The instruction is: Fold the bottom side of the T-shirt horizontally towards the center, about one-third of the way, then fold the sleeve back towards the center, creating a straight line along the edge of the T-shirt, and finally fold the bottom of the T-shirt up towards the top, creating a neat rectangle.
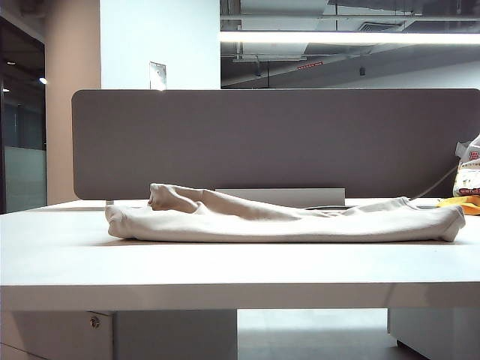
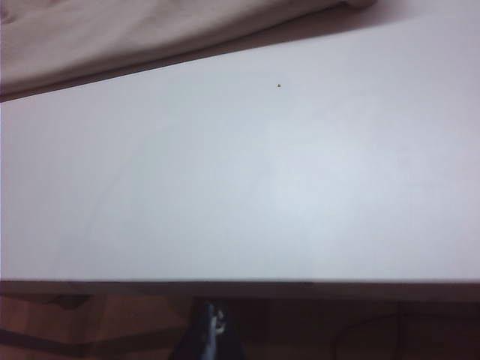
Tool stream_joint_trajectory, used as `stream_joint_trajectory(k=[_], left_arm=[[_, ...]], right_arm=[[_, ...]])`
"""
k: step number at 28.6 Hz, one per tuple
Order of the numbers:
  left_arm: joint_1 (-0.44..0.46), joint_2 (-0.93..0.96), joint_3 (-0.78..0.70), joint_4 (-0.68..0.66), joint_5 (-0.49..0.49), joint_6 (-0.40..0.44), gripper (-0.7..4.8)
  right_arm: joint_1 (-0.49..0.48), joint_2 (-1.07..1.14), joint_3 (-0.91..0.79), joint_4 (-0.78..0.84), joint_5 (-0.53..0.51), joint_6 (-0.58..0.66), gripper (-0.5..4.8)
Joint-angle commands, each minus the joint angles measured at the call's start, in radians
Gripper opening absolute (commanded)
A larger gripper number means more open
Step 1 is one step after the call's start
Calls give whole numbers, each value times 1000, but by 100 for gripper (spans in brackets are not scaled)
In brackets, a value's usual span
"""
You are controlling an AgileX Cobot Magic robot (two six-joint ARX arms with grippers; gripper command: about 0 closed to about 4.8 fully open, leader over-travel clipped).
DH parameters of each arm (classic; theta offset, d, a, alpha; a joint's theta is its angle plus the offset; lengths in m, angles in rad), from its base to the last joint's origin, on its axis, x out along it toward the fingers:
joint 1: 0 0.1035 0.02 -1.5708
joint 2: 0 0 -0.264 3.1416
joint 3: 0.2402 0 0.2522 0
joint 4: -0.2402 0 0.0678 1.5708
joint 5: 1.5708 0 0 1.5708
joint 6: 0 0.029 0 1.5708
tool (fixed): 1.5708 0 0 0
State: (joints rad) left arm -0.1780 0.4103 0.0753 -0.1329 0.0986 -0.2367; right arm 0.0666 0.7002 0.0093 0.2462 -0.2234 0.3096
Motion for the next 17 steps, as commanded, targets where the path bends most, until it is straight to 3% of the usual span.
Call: stream_joint_trajectory(k=[1, 4, 17], left_arm=[[2, 1, 1, 8, 36, 5, -5], [2, 1, 2, 15, -18, -6, -5], [2, 1, 2, 14, -16, -3, -5]], right_arm=[[2, 0, -4, 12, 4, 0, -5], [2, -1, -4, 13, 0, 5, -5], [2, -1, -4, 12, 1, 5, -5]])
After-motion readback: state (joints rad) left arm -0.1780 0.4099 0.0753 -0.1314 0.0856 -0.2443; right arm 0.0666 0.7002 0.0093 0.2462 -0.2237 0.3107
